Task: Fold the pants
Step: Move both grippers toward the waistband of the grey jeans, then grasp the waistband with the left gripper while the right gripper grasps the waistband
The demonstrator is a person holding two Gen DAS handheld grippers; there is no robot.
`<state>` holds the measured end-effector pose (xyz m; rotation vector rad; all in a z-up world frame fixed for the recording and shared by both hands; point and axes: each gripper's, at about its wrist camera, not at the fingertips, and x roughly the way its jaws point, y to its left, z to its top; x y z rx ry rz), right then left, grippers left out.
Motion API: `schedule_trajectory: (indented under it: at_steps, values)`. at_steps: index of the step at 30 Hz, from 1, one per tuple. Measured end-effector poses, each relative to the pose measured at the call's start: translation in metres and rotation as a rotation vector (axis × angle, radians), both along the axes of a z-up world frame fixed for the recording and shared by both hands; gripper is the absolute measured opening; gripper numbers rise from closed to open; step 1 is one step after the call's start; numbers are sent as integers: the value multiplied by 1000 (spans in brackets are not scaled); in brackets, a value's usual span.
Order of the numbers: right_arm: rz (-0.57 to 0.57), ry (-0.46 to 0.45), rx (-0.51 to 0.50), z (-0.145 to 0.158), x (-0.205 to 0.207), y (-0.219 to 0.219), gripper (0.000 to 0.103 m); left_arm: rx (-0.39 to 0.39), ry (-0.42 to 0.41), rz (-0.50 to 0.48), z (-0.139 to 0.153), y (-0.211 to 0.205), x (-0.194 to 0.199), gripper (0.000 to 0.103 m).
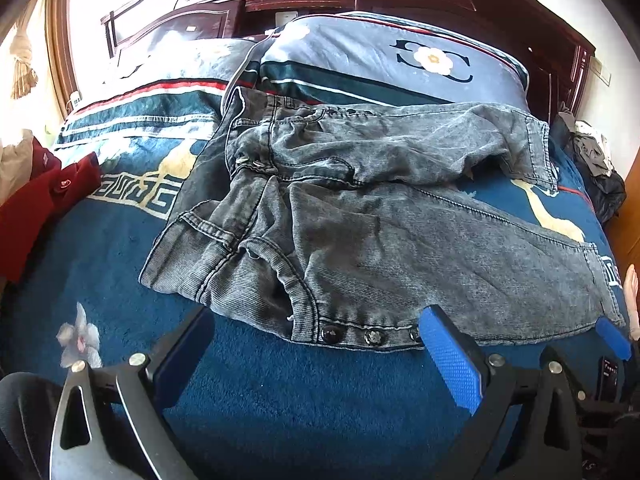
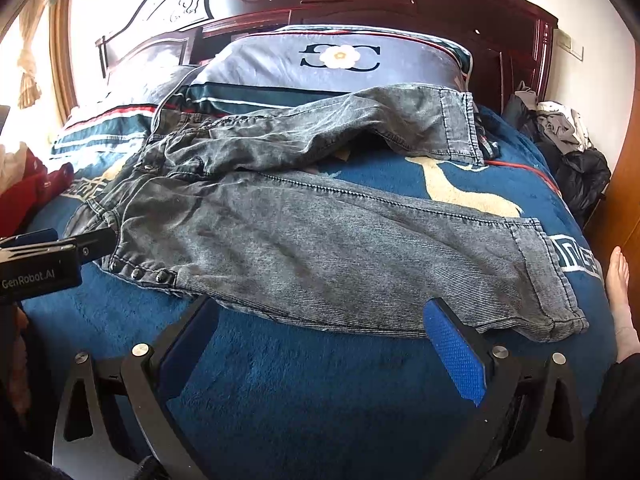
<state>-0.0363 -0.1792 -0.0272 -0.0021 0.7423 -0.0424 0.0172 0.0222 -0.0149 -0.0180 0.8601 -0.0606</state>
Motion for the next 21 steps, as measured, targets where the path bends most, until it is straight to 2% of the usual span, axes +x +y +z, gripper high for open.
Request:
schedule_trajectory:
  at_steps: [11,16,21]
  values:
    - [-7,44,18,-5,5,-2,103,-31,24,33,-2,11,20,103]
    - [-2,46,33,3,8,-4,103,-13,21,19,1,8,36,103]
    - [7,30,32,16,12,-7,103,40,15,5,4,3,54,103]
